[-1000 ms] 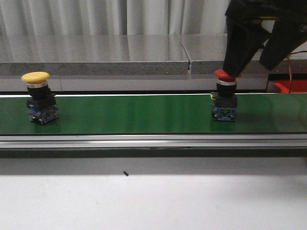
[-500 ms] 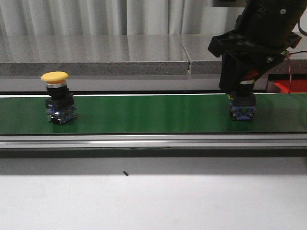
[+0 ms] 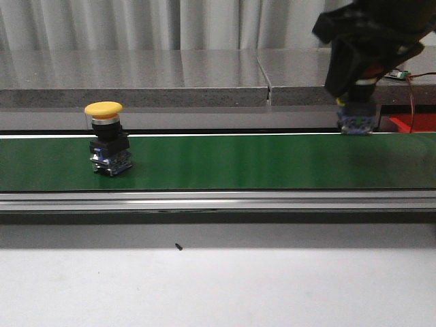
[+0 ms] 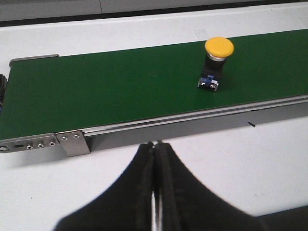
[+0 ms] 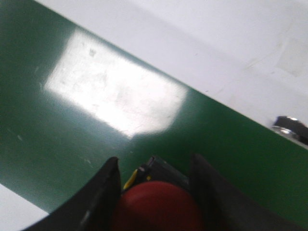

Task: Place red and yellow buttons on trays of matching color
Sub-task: 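Lower the red button into the red tray and open the right gripper, then move the right gripper above the yellow button on the belt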

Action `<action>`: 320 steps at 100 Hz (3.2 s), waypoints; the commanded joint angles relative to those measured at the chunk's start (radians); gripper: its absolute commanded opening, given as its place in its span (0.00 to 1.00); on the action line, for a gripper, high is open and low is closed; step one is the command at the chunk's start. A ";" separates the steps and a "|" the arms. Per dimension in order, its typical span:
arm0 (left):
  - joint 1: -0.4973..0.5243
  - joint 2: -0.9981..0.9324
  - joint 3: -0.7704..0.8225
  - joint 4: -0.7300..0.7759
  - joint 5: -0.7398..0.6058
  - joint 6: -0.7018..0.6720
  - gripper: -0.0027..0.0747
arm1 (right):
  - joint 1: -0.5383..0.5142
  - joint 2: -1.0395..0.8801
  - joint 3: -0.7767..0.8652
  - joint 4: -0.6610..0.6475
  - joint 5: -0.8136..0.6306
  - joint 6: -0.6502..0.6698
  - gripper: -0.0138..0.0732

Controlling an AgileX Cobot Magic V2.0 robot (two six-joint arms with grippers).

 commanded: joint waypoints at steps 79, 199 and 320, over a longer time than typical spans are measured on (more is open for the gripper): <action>-0.007 0.006 -0.027 -0.017 -0.062 -0.009 0.01 | -0.504 0.164 -0.337 0.058 -0.032 0.023 0.37; -0.007 0.006 -0.027 -0.017 -0.062 -0.009 0.01 | -0.504 0.575 -0.645 0.066 -0.023 0.031 0.82; -0.007 0.006 -0.027 -0.017 -0.062 -0.009 0.01 | -0.270 -0.079 -0.063 0.109 -0.046 0.021 0.81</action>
